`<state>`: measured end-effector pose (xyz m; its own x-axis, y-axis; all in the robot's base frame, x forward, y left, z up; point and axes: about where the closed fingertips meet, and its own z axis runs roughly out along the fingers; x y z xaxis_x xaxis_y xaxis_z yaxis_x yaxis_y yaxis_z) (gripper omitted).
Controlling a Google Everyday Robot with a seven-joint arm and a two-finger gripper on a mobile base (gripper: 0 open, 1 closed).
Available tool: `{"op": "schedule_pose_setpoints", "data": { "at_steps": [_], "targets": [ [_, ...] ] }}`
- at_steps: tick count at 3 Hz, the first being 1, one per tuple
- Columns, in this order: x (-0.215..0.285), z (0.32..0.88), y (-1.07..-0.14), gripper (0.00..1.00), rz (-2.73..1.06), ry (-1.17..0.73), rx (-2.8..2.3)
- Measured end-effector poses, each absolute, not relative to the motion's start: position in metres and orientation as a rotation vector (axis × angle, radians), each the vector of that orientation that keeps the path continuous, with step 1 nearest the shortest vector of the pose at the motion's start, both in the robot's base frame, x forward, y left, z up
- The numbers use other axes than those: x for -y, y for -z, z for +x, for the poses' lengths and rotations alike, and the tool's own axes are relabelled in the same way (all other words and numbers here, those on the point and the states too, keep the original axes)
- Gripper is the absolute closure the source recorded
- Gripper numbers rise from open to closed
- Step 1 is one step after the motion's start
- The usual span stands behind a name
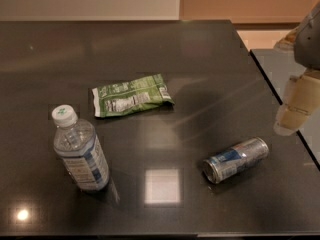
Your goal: Place redbull can upright
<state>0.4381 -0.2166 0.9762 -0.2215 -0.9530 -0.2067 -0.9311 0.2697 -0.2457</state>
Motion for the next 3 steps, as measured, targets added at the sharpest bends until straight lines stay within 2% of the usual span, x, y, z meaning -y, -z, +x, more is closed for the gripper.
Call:
{"op": "schedule_pose_setpoints", "data": {
  "at_steps": [3],
  "targets": [
    [0.200,0.422,-0.958,0.00,-1.822,0.084,-2.199]
  ]
}}
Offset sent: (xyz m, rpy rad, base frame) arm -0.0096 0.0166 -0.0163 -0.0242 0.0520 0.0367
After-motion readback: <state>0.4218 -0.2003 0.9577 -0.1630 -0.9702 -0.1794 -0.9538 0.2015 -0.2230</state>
